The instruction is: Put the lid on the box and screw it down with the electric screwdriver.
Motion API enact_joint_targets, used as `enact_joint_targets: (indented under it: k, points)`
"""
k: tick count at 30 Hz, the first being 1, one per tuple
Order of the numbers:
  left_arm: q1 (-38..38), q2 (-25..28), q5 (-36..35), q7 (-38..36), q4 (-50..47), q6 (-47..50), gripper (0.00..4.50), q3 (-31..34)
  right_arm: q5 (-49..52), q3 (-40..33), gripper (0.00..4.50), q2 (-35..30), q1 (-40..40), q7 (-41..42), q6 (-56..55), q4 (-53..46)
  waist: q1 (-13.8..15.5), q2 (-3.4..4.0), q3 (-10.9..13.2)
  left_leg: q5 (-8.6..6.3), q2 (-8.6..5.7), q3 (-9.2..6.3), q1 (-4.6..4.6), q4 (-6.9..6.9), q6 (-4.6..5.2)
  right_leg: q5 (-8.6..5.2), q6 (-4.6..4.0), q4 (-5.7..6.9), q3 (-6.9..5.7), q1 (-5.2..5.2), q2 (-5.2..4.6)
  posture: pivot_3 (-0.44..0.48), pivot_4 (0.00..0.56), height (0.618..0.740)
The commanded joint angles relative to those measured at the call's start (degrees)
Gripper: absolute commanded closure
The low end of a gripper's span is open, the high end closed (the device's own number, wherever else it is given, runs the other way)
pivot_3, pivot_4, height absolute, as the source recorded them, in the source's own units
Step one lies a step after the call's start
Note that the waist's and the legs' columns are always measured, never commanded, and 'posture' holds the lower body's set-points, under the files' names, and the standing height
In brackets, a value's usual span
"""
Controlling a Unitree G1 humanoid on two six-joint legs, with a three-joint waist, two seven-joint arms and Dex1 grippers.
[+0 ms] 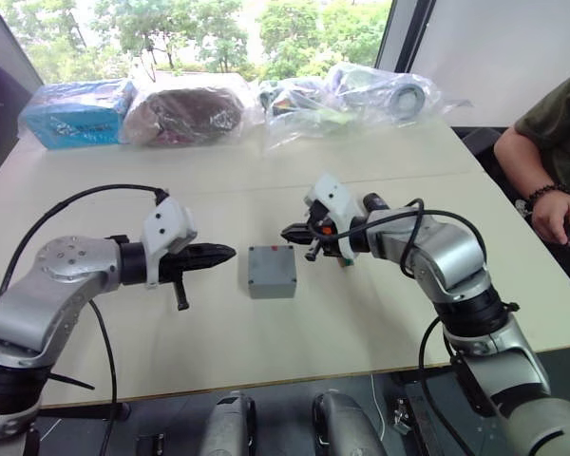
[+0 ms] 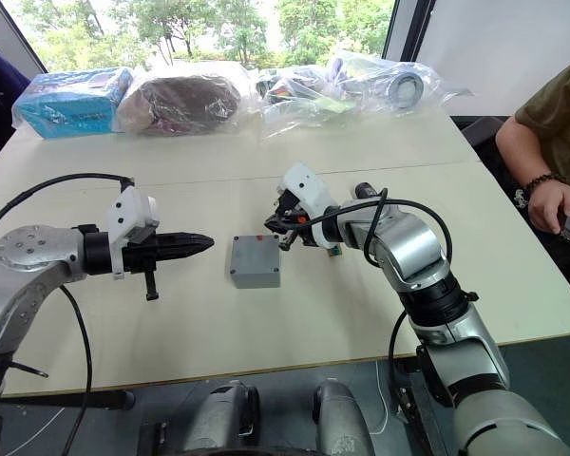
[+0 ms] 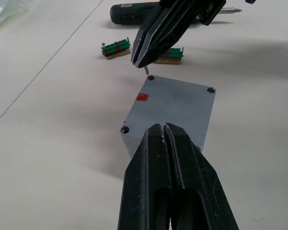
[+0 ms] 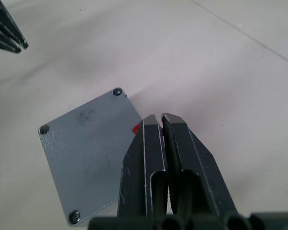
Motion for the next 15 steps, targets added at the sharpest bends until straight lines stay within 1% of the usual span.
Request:
enact_joint_targets:
  k: [1, 15]
  points:
    - [-0.6, 0.4, -0.3, -0.1, -1.3, -0.4, 4.50, 0.8, 0.4, -1.3, 4.44, 0.0, -0.3, 0.0, -1.3, -1.5, 0.0, 0.00, 0.0, 0.00, 0.00, 0.00, 0.00, 0.00, 0.00, 0.00, 0.00, 0.00, 0.00, 0.00, 0.00, 0.000, 0.150, 0.740]
    - [-0.8, 0.5, -0.3, -0.1, -1.4, -0.1, 4.50, 0.6, -0.2, -0.9, 4.44, -0.6, 1.5, 0.0, -2.1, -0.9, 0.0, 0.00, 0.0, 0.00, 0.00, 0.00, 0.00, 0.00, 0.00, 0.00, 0.00, 0.00, 0.00, 0.00, 0.00, 0.000, 0.150, 0.740]
